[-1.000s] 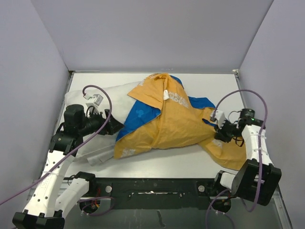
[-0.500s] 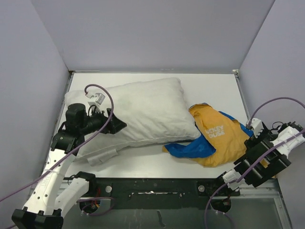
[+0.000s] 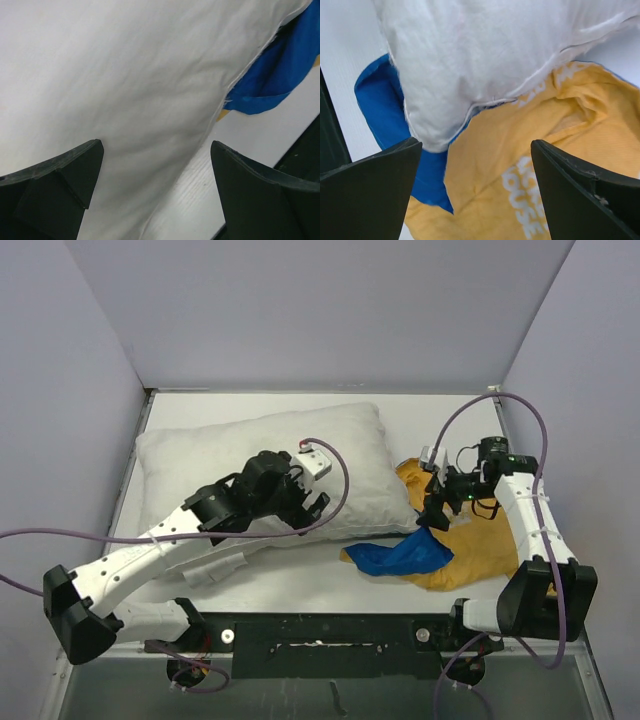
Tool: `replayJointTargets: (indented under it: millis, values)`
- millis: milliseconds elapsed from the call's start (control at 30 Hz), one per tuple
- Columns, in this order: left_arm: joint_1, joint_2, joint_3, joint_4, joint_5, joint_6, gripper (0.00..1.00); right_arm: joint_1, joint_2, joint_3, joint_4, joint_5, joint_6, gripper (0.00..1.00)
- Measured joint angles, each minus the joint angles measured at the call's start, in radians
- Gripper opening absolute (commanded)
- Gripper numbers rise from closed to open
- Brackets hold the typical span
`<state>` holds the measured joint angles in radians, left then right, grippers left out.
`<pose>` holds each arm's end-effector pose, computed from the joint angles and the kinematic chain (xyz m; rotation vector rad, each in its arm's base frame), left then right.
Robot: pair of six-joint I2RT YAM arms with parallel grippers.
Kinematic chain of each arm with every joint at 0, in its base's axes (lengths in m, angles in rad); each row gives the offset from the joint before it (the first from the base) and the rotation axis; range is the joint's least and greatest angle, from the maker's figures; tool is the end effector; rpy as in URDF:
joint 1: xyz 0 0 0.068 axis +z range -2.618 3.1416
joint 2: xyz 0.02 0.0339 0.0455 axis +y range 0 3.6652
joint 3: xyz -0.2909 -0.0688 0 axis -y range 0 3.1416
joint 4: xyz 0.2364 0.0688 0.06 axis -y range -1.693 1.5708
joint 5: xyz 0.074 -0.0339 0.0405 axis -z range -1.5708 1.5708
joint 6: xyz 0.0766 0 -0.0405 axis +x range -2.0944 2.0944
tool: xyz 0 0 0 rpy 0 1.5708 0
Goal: Put the pillow into the pillowcase
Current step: Flatten out the pillowcase at the center of the board, then adjust the pillow at the center of the board.
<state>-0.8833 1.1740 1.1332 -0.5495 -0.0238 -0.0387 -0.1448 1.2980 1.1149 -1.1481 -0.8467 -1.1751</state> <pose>0.1736 -0.2085 0.3483 0.8908 2.0168 -0.4999 0.2206 0.0258 0.2884 -1.2743 1.9910 0.6661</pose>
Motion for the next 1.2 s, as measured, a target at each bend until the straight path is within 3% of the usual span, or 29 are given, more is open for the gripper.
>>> replayJointTargets:
  millis: [200,333,400,433,467,533,633,767,1000,1200]
  values:
    - [-0.045,0.076,-0.003,0.036,0.004,0.263,0.93,0.068,0.083,-0.055,0.138,0.053,0.214,0.71]
    - [-0.16,0.117,-0.005,0.103,0.006,0.489,0.95,0.071,0.09,-0.085,0.174,0.072,0.282,0.31]
    - [-0.205,0.178,0.014,0.105,-0.005,0.586,0.94,0.074,0.09,-0.09,0.182,0.081,0.305,0.17]
    - [-0.212,0.211,0.026,0.103,-0.016,0.621,0.86,0.076,0.09,-0.09,0.182,0.084,0.317,0.12]
    - [-0.214,0.255,0.042,0.1,-0.035,0.657,0.67,0.077,0.09,-0.09,0.182,0.084,0.323,0.07]
    - [-0.195,0.339,0.065,0.097,-0.076,0.699,0.0,0.077,0.09,-0.09,0.181,0.085,0.331,0.01]
    - [-0.141,0.423,0.085,0.093,-0.13,0.723,0.0,0.081,0.089,-0.09,0.163,0.079,0.336,0.0]
    - [-0.111,0.385,0.065,0.117,-0.137,0.697,0.0,0.083,0.077,-0.076,0.136,0.051,0.326,0.0]
    - [-0.082,-0.042,-0.145,0.138,-0.041,0.656,0.0,0.138,0.079,0.064,0.061,-0.134,0.379,0.0]
    - [-0.058,-0.289,-0.288,0.089,-0.034,0.626,0.0,0.286,0.231,0.325,0.095,-0.173,0.624,0.0]
